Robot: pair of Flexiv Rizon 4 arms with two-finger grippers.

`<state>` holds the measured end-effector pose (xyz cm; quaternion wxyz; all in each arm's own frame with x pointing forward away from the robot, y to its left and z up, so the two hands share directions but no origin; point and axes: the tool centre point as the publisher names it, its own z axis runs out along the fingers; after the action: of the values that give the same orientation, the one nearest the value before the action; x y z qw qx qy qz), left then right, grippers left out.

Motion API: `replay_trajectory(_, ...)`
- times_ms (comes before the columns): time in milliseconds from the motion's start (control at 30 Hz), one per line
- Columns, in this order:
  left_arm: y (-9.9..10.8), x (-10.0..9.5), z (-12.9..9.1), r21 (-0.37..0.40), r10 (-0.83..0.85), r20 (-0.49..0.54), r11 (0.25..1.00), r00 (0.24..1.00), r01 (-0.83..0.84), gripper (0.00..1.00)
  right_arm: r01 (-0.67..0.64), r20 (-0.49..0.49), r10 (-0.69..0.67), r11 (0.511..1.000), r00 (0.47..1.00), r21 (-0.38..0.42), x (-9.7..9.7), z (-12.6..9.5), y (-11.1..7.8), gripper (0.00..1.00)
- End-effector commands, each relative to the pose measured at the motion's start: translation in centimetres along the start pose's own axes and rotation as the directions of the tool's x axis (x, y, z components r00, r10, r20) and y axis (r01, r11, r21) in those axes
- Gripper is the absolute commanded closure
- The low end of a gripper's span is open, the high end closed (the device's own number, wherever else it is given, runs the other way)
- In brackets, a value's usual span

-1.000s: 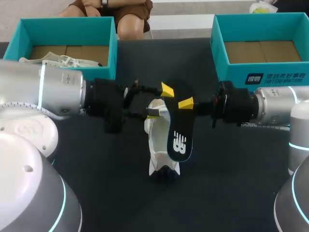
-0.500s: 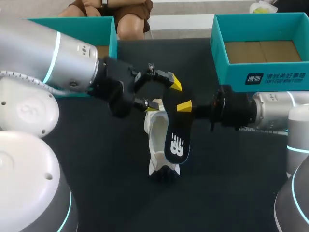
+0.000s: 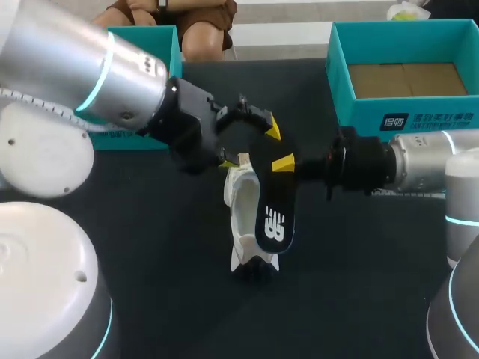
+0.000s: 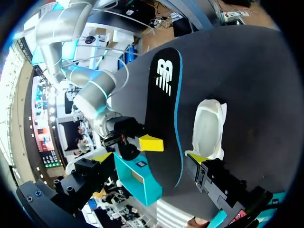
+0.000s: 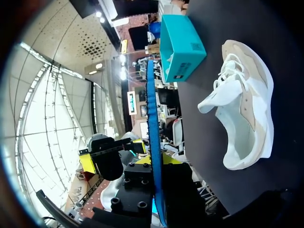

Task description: Take the shoe out of the shoebox, open the shoe tongue, remove and reinsert the insole, then place the shoe into the shoebox

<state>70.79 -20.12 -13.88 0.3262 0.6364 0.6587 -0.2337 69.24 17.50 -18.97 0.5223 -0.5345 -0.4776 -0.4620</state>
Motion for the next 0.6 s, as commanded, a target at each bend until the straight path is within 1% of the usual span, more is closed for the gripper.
replay_trajectory(33,1.4,-1.6,0.0,0.055,0.002,-0.224,0.998,0.974,0.01,0.0,0.002,0.015,-0.002,1.0,1.0,-0.005,0.5,0.1,-0.2,1.0)
replay_trajectory(67,1.4,-1.7,0.0,0.045,0.007,-0.23,0.999,0.973,0.003,0.0,0.003,0.016,-0.003,1.0,1.0,-0.005,0.6,0.2,-0.2,1.0)
replay_trajectory(133,1.4,-1.8,-0.1,0.058,0.012,-0.283,0.998,0.959,0.005,0.0,0.004,0.017,-0.004,1.0,1.0,-0.003,0.5,0.3,-0.1,1.0)
replay_trajectory(233,1.3,-2.0,-0.1,0.057,0.021,-0.325,0.998,0.945,-0.002,0.0,-0.001,0.02,0.001,1.0,1.0,0.007,0.4,0.4,0.1,1.0)
replay_trajectory(367,1.2,-2.2,0.1,0.08,0.014,-0.403,0.997,0.915,0.02,0.0,-0.001,0.022,0.0,1.0,1.0,0.014,0.4,0.4,0.3,1.0)
replay_trajectory(600,1.5,-1.9,1.0,0.064,-0.01,-0.547,0.997,0.837,0.053,0.0,-0.012,0.047,0.011,0.999,0.999,0.032,0.5,0.4,0.5,1.0)
